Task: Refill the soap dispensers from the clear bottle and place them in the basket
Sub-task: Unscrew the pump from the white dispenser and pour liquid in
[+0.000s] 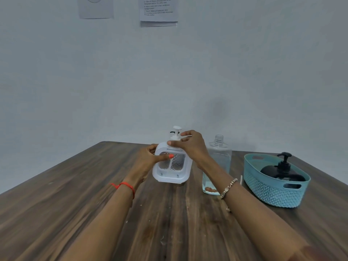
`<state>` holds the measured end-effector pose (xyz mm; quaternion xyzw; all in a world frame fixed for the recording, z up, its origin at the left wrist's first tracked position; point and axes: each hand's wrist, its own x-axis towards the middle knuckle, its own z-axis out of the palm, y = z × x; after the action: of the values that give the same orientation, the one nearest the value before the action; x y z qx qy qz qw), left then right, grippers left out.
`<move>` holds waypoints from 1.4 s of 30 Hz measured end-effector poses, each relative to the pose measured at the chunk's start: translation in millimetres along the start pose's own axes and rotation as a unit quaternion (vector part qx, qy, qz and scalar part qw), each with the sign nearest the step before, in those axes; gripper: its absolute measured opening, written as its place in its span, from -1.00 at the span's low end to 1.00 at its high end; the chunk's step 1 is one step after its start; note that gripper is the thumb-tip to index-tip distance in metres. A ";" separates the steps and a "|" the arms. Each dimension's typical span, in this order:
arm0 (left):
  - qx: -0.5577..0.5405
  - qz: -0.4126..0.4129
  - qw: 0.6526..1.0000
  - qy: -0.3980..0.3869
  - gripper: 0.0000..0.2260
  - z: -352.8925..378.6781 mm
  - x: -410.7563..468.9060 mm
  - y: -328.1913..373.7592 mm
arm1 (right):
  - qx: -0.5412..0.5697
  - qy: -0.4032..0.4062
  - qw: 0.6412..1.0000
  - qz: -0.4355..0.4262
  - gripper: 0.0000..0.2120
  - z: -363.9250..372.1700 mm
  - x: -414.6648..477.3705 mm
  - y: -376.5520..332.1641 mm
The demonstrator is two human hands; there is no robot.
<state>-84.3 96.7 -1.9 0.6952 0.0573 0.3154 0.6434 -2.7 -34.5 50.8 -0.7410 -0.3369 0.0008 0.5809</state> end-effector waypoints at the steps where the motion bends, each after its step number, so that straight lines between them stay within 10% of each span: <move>1: -0.004 0.000 1.000 0.002 -0.73 0.1 -0.1 -0.2 | 0.016 -0.001 1.000 0.002 -0.55 -1.0 1.2 -0.3; 5: -0.010 0.001 1.000 0.003 -0.70 -1.2 -1.7 0.8 | 0.093 -0.051 0.994 0.011 -0.64 -8.0 3.0 -0.5; 12: 0.014 0.007 1.000 0.005 -0.65 -1.2 0.5 -0.5 | -0.084 0.000 0.996 -0.039 -0.48 3.8 -0.7 2.4; 23: -0.019 -0.043 0.996 -0.078 -0.64 -14.1 -3.8 4.1 | 0.134 -0.136 0.981 -0.032 -0.77 -23.8 2.4 -8.5; 30: -0.041 -0.092 0.992 0.072 -0.73 -27.5 -7.0 -11.2 | 0.211 0.013 0.973 -0.096 -0.79 -32.1 9.2 6.9; 35: -0.073 -0.079 0.979 0.176 -0.72 -32.2 -9.2 -16.5 | -0.010 -0.069 0.980 -0.188 -0.69 -16.5 -8.1 53.8; 42: -0.075 -0.073 0.979 0.176 -0.72 -23.0 -9.0 -16.4 | -0.313 -0.225 0.892 -0.234 -0.73 13.0 -27.8 129.0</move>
<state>-97.9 114.8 -21.1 0.5724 0.1968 0.3883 0.6949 35.0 -49.8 -75.4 -0.7645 -0.6049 -0.0736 0.2104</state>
